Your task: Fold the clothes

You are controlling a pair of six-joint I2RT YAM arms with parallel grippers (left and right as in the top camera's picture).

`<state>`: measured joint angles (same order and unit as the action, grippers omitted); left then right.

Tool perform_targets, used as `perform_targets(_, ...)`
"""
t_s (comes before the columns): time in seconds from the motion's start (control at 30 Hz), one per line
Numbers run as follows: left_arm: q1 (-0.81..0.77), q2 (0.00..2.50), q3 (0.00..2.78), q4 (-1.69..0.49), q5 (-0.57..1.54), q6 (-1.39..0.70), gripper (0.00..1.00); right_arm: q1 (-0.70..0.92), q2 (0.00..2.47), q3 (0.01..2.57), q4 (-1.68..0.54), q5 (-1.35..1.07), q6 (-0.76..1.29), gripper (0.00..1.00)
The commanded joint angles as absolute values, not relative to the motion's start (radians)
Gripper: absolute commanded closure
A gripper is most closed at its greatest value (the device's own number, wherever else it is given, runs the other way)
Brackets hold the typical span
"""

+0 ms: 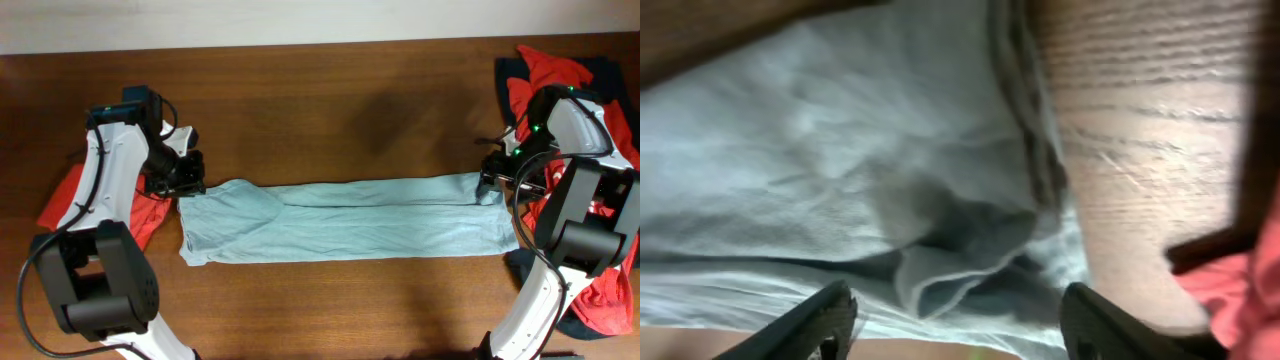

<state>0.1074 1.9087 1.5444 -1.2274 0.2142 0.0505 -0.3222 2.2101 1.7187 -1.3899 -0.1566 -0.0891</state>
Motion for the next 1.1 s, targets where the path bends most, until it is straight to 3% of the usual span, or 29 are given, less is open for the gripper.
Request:
perform_targets(0.0,0.098,1.879,1.538,-1.222,0.231,0.080,0.79,-0.329,2.219,1.715,-1.387,-0.203,-0.127,0.22)
perform_targets(0.43,0.098,1.879,1.538,-1.223,0.228,0.068,0.79,-0.340,2.219,1.704,-1.381,-0.190,-0.121,0.15)
perform_targets(0.73,0.098,1.879,1.538,-1.219,0.228,0.065,0.79,-0.449,2.219,1.698,-1.377,-0.212,-0.104,0.14)
perform_targets(1.07,0.098,1.879,1.538,-1.219,0.228,0.065,0.79,-0.420,2.219,1.692,-1.396,-0.262,-0.128,0.11)
